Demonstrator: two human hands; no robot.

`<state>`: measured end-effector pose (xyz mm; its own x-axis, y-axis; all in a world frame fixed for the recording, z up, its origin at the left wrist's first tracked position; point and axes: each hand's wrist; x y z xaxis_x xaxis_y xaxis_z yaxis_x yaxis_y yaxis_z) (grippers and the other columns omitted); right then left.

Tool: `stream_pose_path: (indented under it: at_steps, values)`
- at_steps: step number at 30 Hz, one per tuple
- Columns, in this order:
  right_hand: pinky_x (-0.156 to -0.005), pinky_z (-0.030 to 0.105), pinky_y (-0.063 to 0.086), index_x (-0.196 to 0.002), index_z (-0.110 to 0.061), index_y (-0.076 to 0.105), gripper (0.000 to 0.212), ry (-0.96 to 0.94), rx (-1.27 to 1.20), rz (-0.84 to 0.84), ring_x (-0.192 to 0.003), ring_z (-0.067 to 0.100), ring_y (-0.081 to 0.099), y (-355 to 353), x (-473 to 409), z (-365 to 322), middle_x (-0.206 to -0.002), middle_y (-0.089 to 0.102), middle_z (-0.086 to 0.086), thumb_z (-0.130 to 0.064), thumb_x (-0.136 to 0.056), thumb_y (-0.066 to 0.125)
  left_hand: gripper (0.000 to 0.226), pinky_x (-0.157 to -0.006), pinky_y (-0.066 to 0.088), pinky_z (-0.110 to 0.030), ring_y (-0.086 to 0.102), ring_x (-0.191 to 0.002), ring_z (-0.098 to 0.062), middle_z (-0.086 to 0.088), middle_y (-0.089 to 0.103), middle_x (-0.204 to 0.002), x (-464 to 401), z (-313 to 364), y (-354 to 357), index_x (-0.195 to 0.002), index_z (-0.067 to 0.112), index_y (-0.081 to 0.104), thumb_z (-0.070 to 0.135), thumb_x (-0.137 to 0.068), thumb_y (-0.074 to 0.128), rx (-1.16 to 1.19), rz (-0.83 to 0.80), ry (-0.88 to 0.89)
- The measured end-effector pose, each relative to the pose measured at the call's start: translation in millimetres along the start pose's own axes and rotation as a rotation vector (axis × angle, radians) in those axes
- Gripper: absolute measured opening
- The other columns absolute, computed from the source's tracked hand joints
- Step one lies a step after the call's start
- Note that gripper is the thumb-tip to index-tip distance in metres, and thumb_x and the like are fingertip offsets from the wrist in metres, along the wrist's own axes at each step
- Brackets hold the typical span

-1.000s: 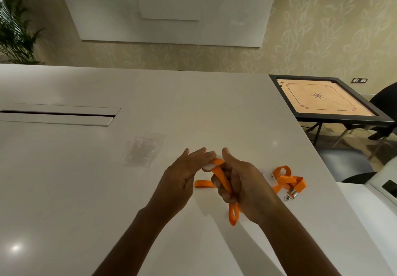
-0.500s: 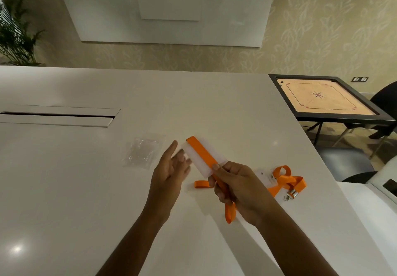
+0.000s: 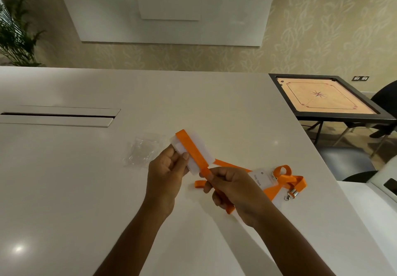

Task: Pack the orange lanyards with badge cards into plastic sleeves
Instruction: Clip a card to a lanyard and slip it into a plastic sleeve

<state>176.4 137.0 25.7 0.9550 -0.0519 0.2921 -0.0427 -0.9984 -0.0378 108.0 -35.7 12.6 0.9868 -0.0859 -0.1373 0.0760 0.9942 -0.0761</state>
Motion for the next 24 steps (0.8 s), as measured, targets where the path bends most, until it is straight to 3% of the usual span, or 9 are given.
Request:
stream_pose_path:
  at_steps: [3, 7, 11, 13, 16, 18, 21, 24]
  values:
    - [-0.052, 0.026, 0.051, -0.104, -0.02, 0.08, 0.017, -0.005, 0.008, 0.013, -0.06, 0.019, 0.064, 0, 1, -1, -0.09, 0.081, 0.008, -0.026, -0.105, 0.064, 0.04, -0.086, 0.055, -0.007, 0.069, -0.102, 0.014, 0.032, 0.072, -0.112, 2, 2, 1, -0.138, 0.028, 0.063, 0.032, -0.098, 0.064, -0.158, 0.036, 0.129]
    - [-0.054, 0.027, 0.052, -0.106, -0.016, 0.078, 0.018, -0.017, 0.008, 0.035, -0.06, 0.021, 0.066, -1, 2, -5, -0.088, 0.081, 0.008, -0.022, -0.107, 0.061, 0.045, -0.095, 0.05, -0.006, 0.066, -0.117, 0.005, 0.014, 0.067, -0.136, 3, 2, 4, -0.146, 0.027, 0.057, 0.024, -0.101, 0.063, -0.243, 0.04, 0.248]
    - [-0.054, 0.028, 0.053, -0.106, -0.013, 0.079, 0.02, -0.026, -0.024, 0.048, -0.059, 0.021, 0.068, -2, 2, -11, -0.089, 0.081, 0.011, -0.022, -0.107, 0.061, 0.045, -0.088, 0.047, 0.0, 0.059, -0.107, 0.027, 0.03, 0.059, -0.133, 5, -1, 6, -0.146, 0.028, 0.054, 0.022, -0.101, 0.06, -0.273, -0.03, 0.318]
    - [-0.054, 0.026, 0.053, -0.107, -0.011, 0.079, 0.021, -0.031, -0.045, 0.055, -0.059, 0.021, 0.068, -2, 2, -12, -0.089, 0.081, 0.012, -0.022, -0.107, 0.061, 0.047, -0.09, 0.051, -0.004, 0.063, -0.105, 0.021, 0.03, 0.059, -0.133, 7, -3, 6, -0.149, 0.019, 0.054, 0.018, -0.102, 0.06, -0.294, -0.063, 0.346]
    - [-0.052, 0.025, 0.054, -0.107, -0.009, 0.079, 0.023, -0.031, -0.091, 0.057, -0.058, 0.02, 0.068, -3, 1, -13, -0.089, 0.081, 0.013, -0.023, -0.107, 0.061, 0.048, -0.102, 0.052, -0.015, 0.066, -0.118, 0.005, 0.018, 0.066, -0.135, 10, -4, 5, -0.15, 0.018, 0.053, 0.023, -0.102, 0.057, -0.314, -0.117, 0.398]
    - [-0.052, 0.025, 0.054, -0.109, -0.008, 0.079, 0.025, -0.025, -0.138, 0.052, -0.058, 0.021, 0.067, -3, 1, -13, -0.09, 0.081, 0.015, -0.023, -0.107, 0.059, 0.048, -0.104, 0.05, -0.015, 0.064, -0.119, 0.01, 0.022, 0.065, -0.133, 12, -5, 5, -0.15, 0.02, 0.052, 0.023, -0.102, 0.057, -0.324, -0.14, 0.419]
    - [-0.054, 0.027, 0.055, -0.111, -0.006, 0.079, 0.028, -0.008, -0.201, 0.031, -0.06, 0.023, 0.067, -4, 0, -12, -0.096, 0.081, 0.018, -0.017, -0.11, 0.053, 0.048, -0.106, 0.051, -0.019, 0.063, -0.118, 0.012, 0.042, 0.058, -0.132, 11, -11, 3, -0.15, 0.018, 0.053, 0.02, -0.102, 0.057, -0.342, -0.162, 0.485]
    - [-0.057, 0.03, 0.057, -0.116, -0.002, 0.076, 0.03, 0.016, -0.268, -0.009, -0.062, 0.025, 0.067, -5, -1, -11, -0.104, 0.081, 0.021, -0.012, -0.111, 0.048, 0.046, -0.116, 0.045, -0.031, 0.059, -0.131, 0.005, 0.034, 0.058, -0.14, 9, -17, 0, -0.149, 0.018, 0.055, 0.014, -0.103, 0.057, -0.342, -0.193, 0.519]
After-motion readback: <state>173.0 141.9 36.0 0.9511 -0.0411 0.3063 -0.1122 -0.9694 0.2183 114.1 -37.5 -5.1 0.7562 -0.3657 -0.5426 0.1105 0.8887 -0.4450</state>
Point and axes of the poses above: each hand's wrist, its own x-axis away from the middle knuckle, its own y-axis out of the palm, z = x × y
